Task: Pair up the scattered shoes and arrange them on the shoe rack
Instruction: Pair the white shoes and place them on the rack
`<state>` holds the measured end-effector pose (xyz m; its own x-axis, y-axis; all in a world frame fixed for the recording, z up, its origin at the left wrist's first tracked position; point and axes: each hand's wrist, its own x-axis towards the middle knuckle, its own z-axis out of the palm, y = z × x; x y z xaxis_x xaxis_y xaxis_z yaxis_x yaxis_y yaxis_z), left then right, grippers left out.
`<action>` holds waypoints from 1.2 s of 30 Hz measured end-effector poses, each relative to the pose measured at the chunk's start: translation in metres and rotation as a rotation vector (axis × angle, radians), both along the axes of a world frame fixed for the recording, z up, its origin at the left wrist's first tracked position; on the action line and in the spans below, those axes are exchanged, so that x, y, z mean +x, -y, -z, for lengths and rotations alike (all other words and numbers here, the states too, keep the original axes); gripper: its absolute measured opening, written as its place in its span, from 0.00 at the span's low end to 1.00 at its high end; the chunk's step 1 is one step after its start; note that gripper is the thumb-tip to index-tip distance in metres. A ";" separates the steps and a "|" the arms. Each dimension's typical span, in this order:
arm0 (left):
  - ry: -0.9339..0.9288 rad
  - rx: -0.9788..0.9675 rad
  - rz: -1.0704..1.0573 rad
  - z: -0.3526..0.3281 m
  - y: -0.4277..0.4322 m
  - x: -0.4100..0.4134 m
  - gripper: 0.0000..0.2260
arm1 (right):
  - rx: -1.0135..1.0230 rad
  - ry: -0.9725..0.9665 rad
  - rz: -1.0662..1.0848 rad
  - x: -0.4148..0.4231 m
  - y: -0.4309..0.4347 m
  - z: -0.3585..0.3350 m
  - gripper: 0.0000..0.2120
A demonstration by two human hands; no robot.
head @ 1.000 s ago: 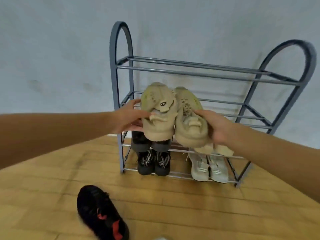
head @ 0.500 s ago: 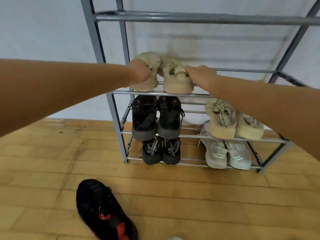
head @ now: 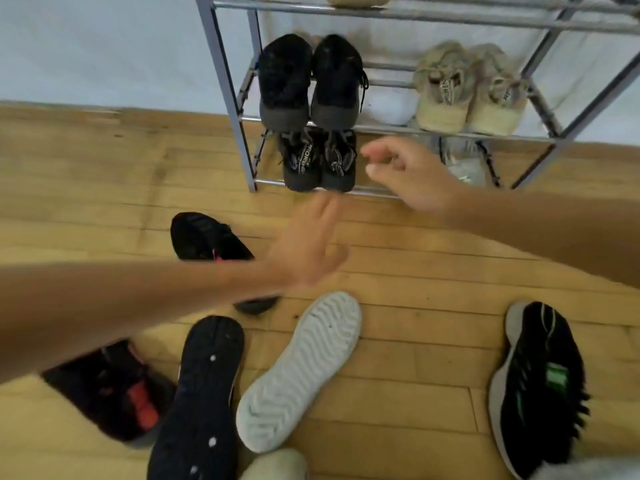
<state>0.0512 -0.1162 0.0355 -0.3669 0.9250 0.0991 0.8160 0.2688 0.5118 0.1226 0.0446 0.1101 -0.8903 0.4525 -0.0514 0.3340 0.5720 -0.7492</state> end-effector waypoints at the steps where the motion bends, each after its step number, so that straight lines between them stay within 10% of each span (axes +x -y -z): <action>1: 0.078 -0.282 -0.026 0.029 0.013 0.021 0.36 | -0.028 0.075 -0.030 0.018 0.008 0.011 0.17; 4: 0.048 -0.838 -0.008 0.101 0.038 0.076 0.49 | -0.141 0.235 -0.045 0.071 0.025 0.036 0.17; 10: 0.010 -0.734 -0.171 0.116 0.032 0.095 0.46 | -0.410 0.358 0.143 0.154 0.037 0.084 0.15; 13: 0.348 -0.490 -0.230 0.088 0.015 0.080 0.46 | -0.565 0.350 0.246 0.174 0.042 0.109 0.12; 19: 1.493 0.053 -0.282 0.012 -0.050 0.087 0.15 | -1.177 0.192 0.306 0.171 0.048 0.117 0.30; 25: 1.212 0.043 -0.211 0.032 -0.074 0.102 0.31 | -1.248 -0.168 0.688 0.174 0.020 0.132 0.20; 36: 1.035 -0.160 -0.110 0.063 -0.081 0.118 0.39 | -1.163 -0.107 0.797 0.196 0.004 0.160 0.28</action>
<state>0.1690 -0.0356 -0.0272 -0.2850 0.8562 -0.4310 -0.0322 0.4408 0.8970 0.3191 0.0402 -0.0503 -0.4428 0.5758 -0.6873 0.1822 -0.6928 -0.6977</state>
